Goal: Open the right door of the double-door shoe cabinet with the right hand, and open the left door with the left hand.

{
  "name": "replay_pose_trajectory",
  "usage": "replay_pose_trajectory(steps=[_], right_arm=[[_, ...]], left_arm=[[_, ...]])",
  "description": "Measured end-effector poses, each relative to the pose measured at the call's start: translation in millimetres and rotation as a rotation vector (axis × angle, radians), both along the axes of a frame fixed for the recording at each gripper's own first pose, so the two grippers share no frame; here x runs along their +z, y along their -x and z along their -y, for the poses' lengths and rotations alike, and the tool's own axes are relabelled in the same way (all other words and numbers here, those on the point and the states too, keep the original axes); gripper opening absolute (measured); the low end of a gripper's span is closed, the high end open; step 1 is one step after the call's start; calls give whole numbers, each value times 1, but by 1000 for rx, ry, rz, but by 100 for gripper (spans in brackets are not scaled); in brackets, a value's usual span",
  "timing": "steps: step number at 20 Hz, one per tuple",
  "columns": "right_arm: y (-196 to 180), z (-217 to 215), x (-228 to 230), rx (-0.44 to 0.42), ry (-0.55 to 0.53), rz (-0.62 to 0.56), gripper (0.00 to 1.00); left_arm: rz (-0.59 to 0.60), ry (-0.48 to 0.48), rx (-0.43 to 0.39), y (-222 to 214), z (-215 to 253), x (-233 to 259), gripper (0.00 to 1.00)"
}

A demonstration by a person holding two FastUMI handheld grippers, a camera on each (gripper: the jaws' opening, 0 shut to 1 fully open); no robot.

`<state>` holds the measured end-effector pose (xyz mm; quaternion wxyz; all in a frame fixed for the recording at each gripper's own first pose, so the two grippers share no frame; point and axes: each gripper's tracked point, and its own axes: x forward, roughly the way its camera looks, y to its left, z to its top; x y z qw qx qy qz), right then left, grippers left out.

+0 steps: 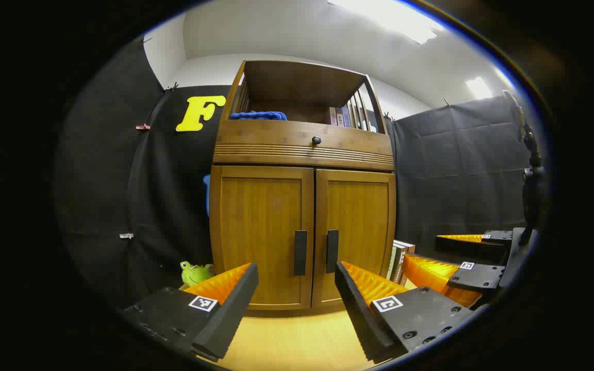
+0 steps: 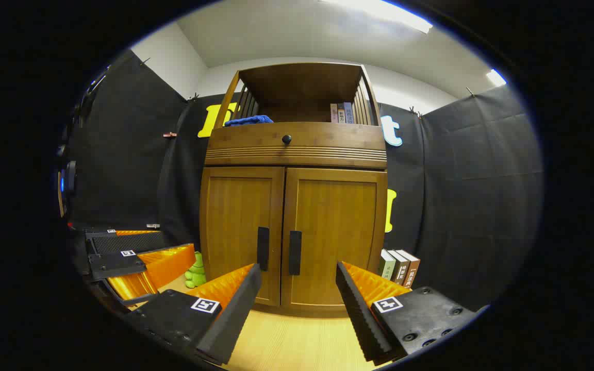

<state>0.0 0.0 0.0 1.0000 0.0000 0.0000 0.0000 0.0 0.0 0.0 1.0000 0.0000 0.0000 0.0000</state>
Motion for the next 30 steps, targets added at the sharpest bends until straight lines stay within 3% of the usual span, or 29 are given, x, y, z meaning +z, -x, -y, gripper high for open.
replay_pose_trajectory(steps=[18,30], right_arm=[[-20,-19,-2,61,14,20,93],[-55,-11,-10,41,-9,26,93]], left_arm=[[-13,24,33,-11,-19,-6,93],[-6,16,42,-25,-26,-13,93]])
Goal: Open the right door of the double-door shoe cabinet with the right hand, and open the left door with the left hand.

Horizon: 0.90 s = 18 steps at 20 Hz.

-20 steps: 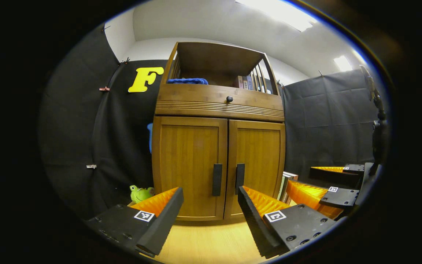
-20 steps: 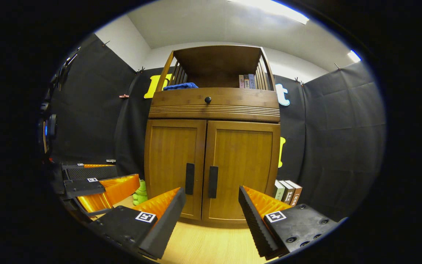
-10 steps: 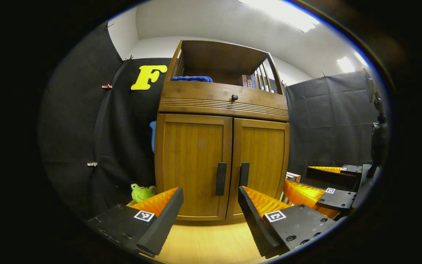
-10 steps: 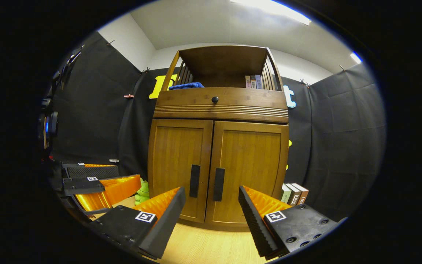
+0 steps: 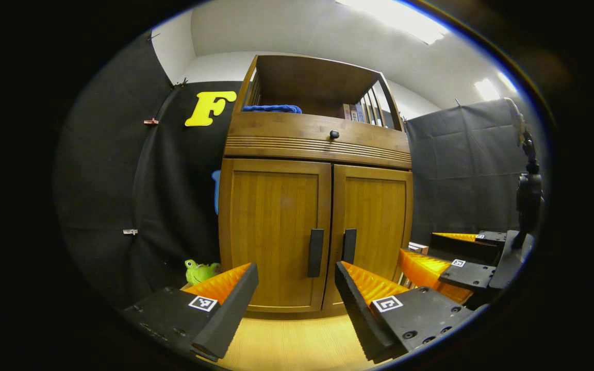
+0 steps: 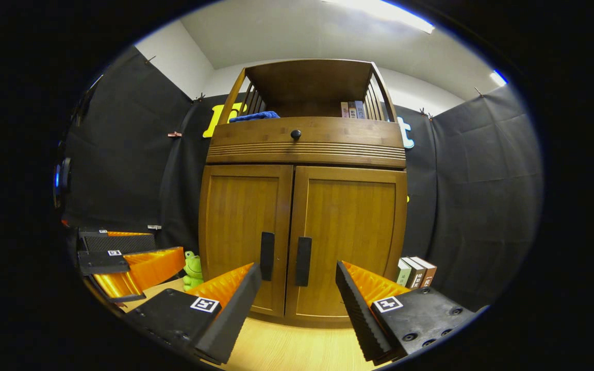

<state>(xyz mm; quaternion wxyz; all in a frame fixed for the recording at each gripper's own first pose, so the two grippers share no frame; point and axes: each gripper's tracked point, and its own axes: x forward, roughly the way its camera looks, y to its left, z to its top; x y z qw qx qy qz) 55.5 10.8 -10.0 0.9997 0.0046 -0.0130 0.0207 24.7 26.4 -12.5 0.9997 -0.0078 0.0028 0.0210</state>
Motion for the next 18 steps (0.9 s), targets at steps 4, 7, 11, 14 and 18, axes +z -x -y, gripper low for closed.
replay_pose_trajectory(steps=[4,7,11,14,18], right_arm=[[-25,2,-1,-23,-10,24,93],[-44,-3,-11,-18,-28,9,93],[-75,-2,-23,-30,-55,-6,93],[-99,2,-34,-53,-50,-19,93],[-127,-3,-51,-51,-54,-38,93]], left_arm=[[10,-2,2,4,-4,0,93],[23,10,13,8,-10,4,94],[34,33,28,12,-22,6,95],[13,31,38,13,-30,-1,95],[-25,10,51,8,-36,-13,95]])
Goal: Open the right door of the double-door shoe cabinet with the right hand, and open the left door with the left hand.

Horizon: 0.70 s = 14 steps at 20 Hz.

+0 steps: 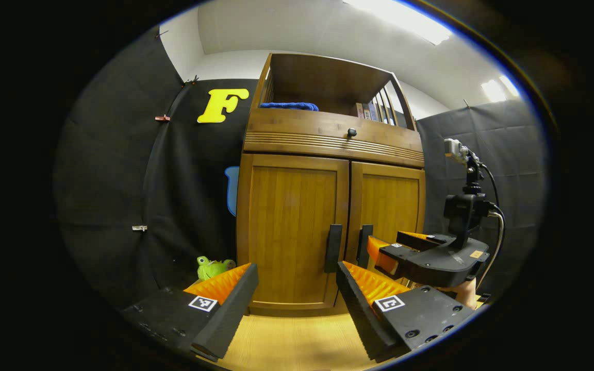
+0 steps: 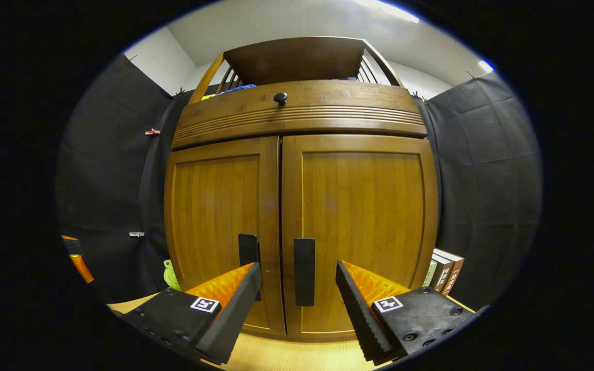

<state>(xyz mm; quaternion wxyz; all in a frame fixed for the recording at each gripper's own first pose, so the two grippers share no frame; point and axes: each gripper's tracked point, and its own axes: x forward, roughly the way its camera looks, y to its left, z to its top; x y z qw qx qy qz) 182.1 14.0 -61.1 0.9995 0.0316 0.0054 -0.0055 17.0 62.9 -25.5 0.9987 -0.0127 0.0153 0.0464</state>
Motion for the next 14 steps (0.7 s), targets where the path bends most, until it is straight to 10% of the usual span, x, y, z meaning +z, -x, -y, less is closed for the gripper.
replay_pose_trajectory(steps=[8,14], right_arm=[[-49,8,-32,-68,22,-33,92],[-72,13,-54,-79,23,-76,65]], left_arm=[[32,-18,10,-5,-16,0,95],[54,-12,41,-7,-29,2,95]])
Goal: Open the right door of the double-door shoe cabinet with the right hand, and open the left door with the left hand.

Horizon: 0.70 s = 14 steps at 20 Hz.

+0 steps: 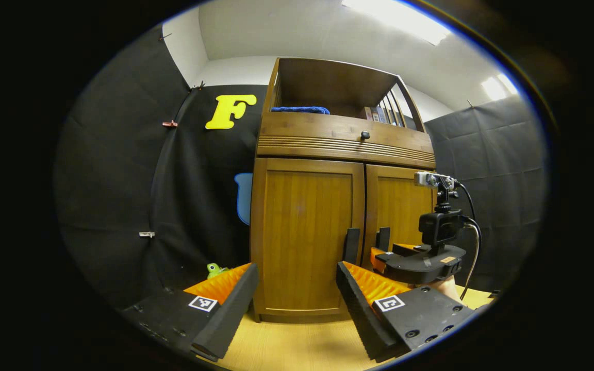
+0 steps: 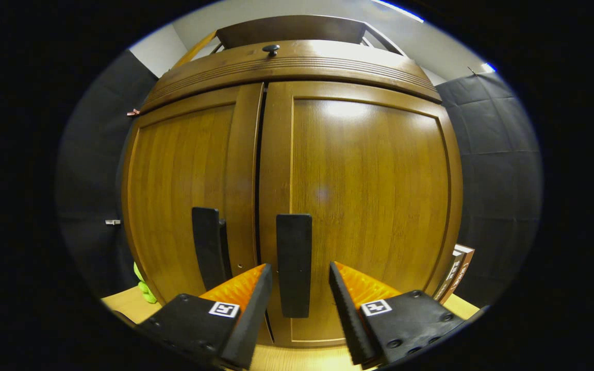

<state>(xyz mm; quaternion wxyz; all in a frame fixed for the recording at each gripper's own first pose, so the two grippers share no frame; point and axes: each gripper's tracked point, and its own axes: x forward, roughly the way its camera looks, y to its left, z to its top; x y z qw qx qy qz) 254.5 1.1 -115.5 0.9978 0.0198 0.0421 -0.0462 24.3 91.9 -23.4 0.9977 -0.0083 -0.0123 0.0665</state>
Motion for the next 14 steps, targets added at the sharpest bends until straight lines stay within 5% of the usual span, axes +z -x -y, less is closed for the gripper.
replay_pose_trajectory(steps=[3,8,14], right_arm=[[-8,-3,-3,5,6,3,40],[-5,-3,-4,10,35,-2,19],[16,-5,-2,50,24,-26,23]], left_arm=[[-23,-6,1,0,-2,-7,95],[-31,-9,5,4,-2,-7,95],[-13,-25,58,26,-9,0,95]])
